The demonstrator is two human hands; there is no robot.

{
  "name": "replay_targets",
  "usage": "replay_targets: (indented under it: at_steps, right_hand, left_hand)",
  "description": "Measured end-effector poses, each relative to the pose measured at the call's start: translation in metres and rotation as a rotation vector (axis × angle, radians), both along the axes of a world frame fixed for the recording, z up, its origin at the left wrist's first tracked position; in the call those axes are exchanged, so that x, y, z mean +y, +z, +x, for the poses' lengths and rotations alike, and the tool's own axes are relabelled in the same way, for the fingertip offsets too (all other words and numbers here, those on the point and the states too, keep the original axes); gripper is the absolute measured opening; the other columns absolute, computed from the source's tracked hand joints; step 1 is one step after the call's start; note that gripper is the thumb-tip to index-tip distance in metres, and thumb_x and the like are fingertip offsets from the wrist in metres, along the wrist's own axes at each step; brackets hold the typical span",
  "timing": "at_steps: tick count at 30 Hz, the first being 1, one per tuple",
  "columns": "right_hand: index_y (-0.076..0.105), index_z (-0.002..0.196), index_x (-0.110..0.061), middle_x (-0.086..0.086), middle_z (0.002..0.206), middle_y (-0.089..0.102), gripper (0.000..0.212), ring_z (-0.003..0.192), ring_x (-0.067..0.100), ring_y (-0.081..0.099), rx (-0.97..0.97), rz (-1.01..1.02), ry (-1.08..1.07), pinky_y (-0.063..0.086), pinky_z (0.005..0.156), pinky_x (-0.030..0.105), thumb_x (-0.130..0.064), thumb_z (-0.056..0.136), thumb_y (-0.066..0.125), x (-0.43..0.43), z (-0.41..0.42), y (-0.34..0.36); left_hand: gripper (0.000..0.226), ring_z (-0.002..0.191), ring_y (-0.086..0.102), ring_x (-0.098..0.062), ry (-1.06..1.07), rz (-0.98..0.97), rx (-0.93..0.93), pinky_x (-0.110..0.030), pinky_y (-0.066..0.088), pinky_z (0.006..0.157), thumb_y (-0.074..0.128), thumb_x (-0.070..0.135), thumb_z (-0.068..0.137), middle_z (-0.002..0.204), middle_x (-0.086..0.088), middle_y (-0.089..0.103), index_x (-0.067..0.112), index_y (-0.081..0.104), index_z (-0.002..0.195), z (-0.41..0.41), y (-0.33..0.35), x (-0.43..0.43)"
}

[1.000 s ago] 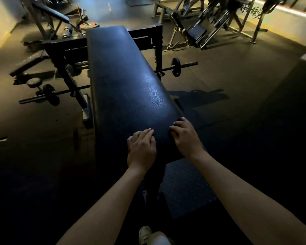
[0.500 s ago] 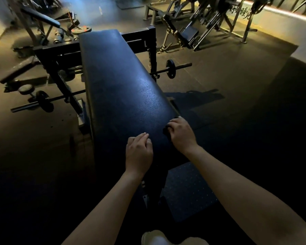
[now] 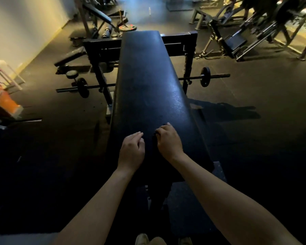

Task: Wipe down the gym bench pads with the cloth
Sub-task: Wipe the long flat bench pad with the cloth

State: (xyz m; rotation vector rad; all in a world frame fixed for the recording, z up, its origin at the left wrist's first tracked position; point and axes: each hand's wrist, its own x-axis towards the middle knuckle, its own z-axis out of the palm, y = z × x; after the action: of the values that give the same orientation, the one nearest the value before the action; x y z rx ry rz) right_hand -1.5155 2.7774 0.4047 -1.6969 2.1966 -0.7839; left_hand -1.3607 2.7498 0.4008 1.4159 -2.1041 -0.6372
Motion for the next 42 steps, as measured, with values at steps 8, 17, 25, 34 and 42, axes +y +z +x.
replay_targets:
  at_steps: [8,17,25,34,42]
  right_hand:
    - [0.066,0.128,-0.015,0.002,0.138,0.06,0.03,0.143,0.014,0.037,-0.125,-0.059,0.494,0.022,0.117,0.023,-0.015,0.1,0.057,-0.018,0.067,0.006]
    - [0.062,0.126,-0.019,0.001,0.142,0.047,0.029,0.136,0.022,0.043,-0.027,-0.02,0.106,0.041,0.106,0.034,-0.029,0.099,0.055,-0.076,0.058,-0.009]
    - [0.064,0.129,-0.026,-0.008,0.133,0.06,0.031,0.126,0.009,0.054,-0.118,-0.092,0.392,0.044,0.103,0.027,-0.02,0.099,0.059,-0.034,0.101,0.001]
    - [0.063,0.127,-0.02,0.003,0.148,0.045,0.031,0.139,0.023,0.041,0.04,-0.088,0.135,0.048,0.103,0.043,-0.022,0.096,0.06,-0.023,0.107,-0.011]
    - [0.064,0.131,-0.011,0.004,0.144,0.055,0.036,0.144,0.022,0.037,0.006,-0.05,0.023,0.027,0.117,0.032,-0.025,0.098,0.059,-0.087,0.094,-0.002]
  left_hand:
    - [0.037,0.136,0.044,-0.032,0.141,-0.058,-0.123,-0.044,0.032,0.117,0.047,0.011,0.103,0.144,-0.015,0.055,0.005,0.06,0.137,0.059,-0.014,-0.024]
    - [0.041,0.141,0.039,-0.014,0.118,0.043,0.107,-0.031,0.029,0.12,0.044,0.006,0.102,0.148,-0.004,0.053,0.01,0.057,0.141,0.073,-0.011,-0.026]
    - [0.041,0.137,0.041,-0.007,0.016,0.005,0.244,-0.029,0.032,0.118,0.039,0.018,0.104,0.142,0.002,0.054,0.017,0.056,0.141,0.09,-0.018,-0.016]
    - [0.045,0.143,0.034,-0.014,0.022,0.032,0.178,-0.023,0.02,0.119,0.044,0.005,0.1,0.149,-0.006,0.048,0.007,0.052,0.144,0.088,-0.021,-0.021]
    - [0.045,0.14,0.035,-0.011,0.018,0.028,0.211,-0.016,0.017,0.116,0.045,0.006,0.1,0.147,-0.005,0.05,0.008,0.052,0.144,0.089,-0.022,-0.024]
